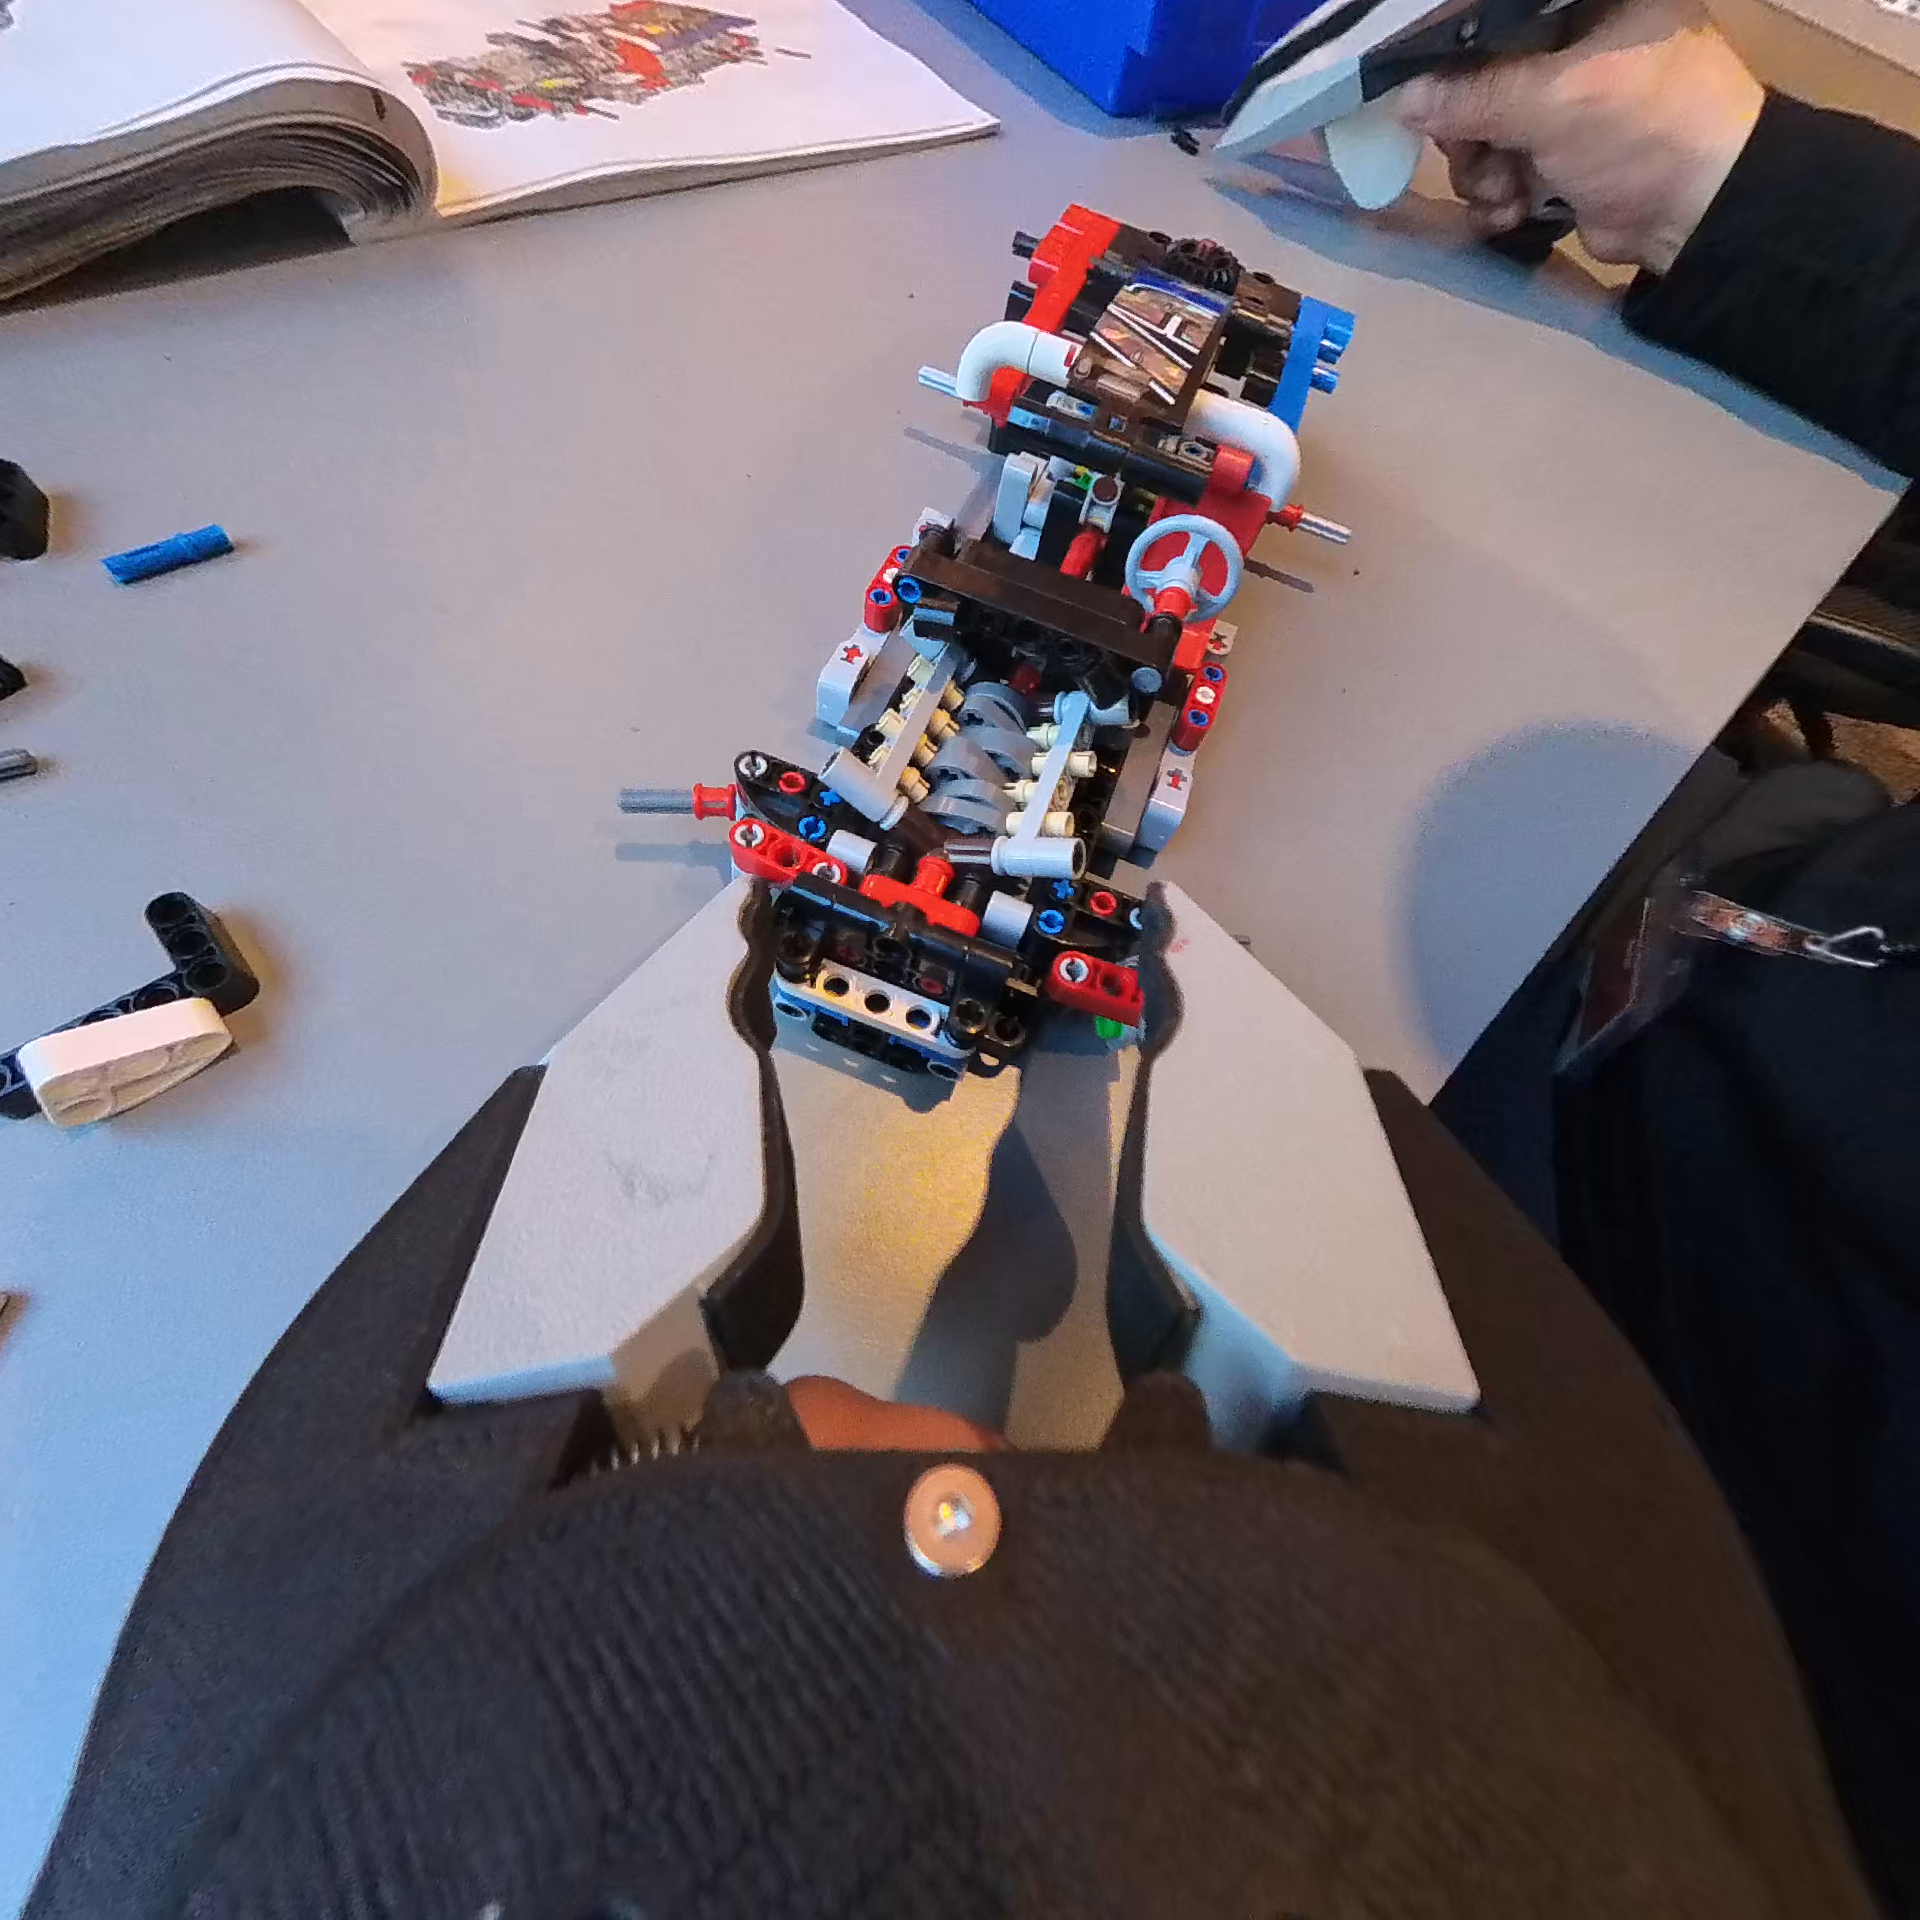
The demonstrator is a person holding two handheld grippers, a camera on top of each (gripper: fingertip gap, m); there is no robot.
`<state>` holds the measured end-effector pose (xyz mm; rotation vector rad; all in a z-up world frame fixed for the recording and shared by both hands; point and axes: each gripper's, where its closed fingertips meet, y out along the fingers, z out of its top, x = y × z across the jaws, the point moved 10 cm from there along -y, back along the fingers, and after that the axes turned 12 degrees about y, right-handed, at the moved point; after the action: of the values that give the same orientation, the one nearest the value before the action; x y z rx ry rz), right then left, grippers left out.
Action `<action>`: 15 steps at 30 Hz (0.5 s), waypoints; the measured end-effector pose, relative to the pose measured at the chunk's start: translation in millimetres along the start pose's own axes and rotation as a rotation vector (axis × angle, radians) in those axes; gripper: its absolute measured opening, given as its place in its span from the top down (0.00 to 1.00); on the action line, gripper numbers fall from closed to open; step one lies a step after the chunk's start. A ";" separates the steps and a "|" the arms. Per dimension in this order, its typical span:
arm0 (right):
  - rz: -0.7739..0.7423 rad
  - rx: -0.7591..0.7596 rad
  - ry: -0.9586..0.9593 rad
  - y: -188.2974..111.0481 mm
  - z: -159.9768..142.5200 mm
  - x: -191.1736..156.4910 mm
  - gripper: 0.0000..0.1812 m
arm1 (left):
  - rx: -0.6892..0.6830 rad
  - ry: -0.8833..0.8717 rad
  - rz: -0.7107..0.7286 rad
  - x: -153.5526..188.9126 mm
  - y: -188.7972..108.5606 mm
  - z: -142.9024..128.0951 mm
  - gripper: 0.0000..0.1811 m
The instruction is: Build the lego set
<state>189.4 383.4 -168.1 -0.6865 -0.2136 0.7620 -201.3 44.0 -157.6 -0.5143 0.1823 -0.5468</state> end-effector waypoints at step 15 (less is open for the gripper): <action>-0.007 -0.039 -0.066 16.5 8.4 -0.9 0.99 | -0.008 -0.017 -0.014 -0.3 1.2 0.4 0.63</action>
<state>176.0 395.6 -172.2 -0.6973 -0.2917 0.7765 -200.9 45.2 -157.8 -0.5276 0.1649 -0.5558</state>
